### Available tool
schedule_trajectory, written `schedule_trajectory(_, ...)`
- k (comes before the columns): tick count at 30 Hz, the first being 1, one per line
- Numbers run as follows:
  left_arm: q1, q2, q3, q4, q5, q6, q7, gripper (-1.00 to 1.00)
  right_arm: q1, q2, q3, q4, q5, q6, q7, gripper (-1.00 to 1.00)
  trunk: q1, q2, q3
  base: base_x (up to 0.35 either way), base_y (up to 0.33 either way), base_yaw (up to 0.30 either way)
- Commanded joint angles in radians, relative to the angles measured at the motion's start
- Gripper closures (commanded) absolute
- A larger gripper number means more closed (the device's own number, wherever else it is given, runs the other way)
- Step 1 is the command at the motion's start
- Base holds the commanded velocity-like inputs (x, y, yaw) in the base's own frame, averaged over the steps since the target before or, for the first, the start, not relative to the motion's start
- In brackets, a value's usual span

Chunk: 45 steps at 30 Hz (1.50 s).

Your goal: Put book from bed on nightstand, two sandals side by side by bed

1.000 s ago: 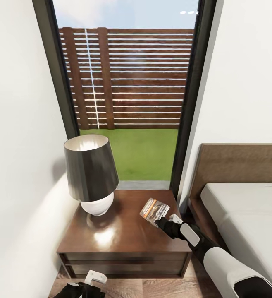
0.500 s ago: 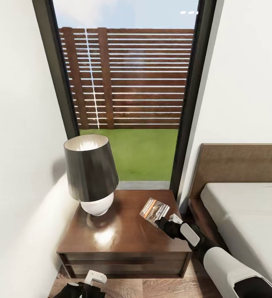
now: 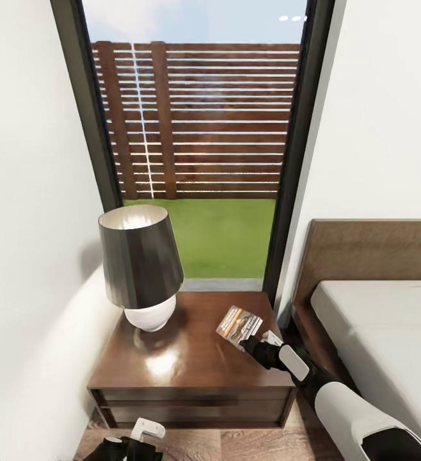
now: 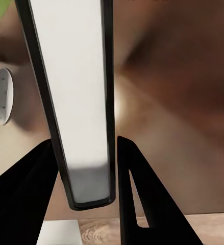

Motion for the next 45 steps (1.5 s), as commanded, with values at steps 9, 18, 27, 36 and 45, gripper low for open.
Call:
schedule_trajectory(9,0.0,0.0,0.001,-0.002,-0.007,0.001,-0.003,-1.0,-0.006,0.0,0.004,0.0,0.001,0.003,0.002,1.0,0.023,-0.043,-0.02,0.0,0.0,0.0)
schedule_trajectory(18,0.0,0.0,0.001,-0.002,-0.007,-0.016,-0.003,-1.0,-0.008,0.0,0.004,0.0,0.004,0.003,0.001,1.0,0.027,-0.05,-0.023,0.0,0.0,0.0)
schedule_trajectory(27,0.0,0.0,0.002,-0.002,-0.006,-0.019,-0.004,-1.0,-0.009,0.0,0.004,0.0,0.006,0.003,0.0,1.0,0.061,-0.113,-0.051,0.0,0.0,0.0)
schedule_trajectory(36,0.0,0.0,0.003,-0.002,-0.006,-0.025,-0.005,-1.0,-0.014,0.0,0.004,0.0,0.005,0.003,-0.039,1.0,0.061,-0.113,-0.051,0.0,0.0,0.0)
schedule_trajectory(45,0.0,0.0,0.003,-0.002,-0.006,-0.025,-0.004,-1.0,-0.015,0.0,0.004,0.0,0.0,0.003,-0.054,1.0,0.061,-0.113,-0.051,0.0,0.0,0.0)
